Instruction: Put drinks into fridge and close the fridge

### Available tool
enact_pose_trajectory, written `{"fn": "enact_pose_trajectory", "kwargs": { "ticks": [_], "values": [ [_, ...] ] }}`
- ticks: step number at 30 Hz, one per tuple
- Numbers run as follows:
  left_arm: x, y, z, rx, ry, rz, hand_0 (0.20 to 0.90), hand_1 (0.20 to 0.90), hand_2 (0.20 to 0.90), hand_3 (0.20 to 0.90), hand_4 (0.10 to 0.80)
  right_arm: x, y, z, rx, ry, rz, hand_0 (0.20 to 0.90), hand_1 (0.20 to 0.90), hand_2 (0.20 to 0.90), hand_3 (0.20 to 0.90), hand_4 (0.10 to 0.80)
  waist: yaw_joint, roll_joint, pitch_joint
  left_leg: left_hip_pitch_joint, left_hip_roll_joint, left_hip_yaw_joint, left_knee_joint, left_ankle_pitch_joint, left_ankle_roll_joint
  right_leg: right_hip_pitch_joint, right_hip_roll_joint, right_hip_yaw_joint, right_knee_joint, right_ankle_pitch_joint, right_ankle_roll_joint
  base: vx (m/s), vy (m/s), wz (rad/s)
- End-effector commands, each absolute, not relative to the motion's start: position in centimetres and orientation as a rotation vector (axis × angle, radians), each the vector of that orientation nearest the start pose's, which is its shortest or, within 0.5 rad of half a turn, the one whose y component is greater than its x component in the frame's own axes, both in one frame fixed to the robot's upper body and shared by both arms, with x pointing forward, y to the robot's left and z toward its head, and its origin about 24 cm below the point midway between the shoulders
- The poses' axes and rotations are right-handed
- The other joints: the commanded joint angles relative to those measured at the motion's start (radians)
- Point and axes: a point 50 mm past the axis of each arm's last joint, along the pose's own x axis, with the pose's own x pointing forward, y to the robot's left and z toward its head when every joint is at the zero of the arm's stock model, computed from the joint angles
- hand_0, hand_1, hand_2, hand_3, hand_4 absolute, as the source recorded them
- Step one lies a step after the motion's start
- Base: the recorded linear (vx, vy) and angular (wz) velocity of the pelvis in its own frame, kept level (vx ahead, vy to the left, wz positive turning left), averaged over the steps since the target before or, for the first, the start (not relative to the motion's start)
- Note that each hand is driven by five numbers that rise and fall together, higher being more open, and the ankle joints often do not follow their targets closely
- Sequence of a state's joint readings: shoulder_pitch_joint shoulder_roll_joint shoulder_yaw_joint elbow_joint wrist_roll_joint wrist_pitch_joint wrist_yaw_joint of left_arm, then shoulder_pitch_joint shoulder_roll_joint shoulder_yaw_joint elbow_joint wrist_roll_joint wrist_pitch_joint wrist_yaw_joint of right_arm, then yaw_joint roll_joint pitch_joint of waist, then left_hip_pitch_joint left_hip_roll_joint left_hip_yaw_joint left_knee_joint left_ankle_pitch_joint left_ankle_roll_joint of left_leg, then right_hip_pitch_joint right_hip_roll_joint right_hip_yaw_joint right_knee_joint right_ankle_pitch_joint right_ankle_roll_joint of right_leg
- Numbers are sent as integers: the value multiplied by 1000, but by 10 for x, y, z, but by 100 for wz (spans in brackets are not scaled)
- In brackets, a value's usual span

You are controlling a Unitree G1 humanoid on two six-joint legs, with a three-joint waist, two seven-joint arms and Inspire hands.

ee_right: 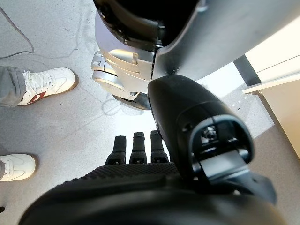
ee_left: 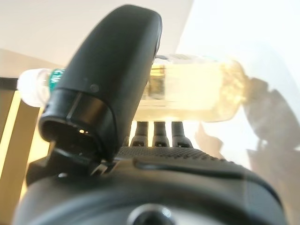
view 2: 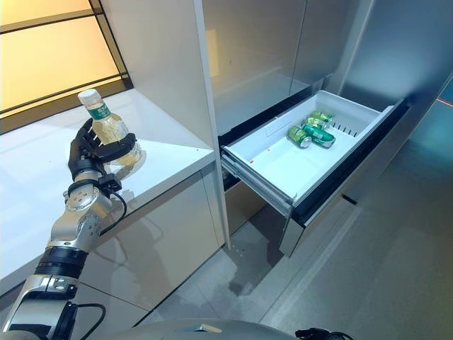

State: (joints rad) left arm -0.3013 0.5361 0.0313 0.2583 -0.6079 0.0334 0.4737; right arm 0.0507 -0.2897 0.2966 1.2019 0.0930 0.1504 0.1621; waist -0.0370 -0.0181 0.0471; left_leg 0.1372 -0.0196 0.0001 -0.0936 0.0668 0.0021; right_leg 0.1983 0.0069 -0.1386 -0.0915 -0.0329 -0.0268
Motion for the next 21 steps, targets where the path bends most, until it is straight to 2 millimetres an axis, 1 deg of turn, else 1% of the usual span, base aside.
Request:
{"fn": "enact_pose_trajectory", "kwargs": {
  "ticks": [1, 10, 21],
  "values": [
    [325, 289, 191, -170, -414, 550, 900, 900, 900, 900, 800, 62, -222, -168, -225, 1428, 225, 900, 900, 900, 900, 800, -5, 24, -31, 32, -5, 6, 10, -145, -6, -39, -24, 12, 22, -13, 94, 0, 0, 0],
    [324, 288, 203, -187, -459, 547, 900, 900, 900, 900, 800, 61, -224, -167, -230, 1429, 228, 900, 900, 900, 900, 800, -6, 24, -31, 33, -6, 3, 10, -146, -6, -39, -23, 14, 24, -16, 93, 0, 0, 0],
    [328, 288, 205, -225, -452, 534, 900, 900, 900, 900, 800, 61, -226, -167, -237, 1431, 233, 900, 900, 900, 900, 800, -12, 25, -33, 33, -6, 6, 11, -146, -7, -41, -22, 19, 26, -16, 93, 1, 0, -1]
  ]
}}
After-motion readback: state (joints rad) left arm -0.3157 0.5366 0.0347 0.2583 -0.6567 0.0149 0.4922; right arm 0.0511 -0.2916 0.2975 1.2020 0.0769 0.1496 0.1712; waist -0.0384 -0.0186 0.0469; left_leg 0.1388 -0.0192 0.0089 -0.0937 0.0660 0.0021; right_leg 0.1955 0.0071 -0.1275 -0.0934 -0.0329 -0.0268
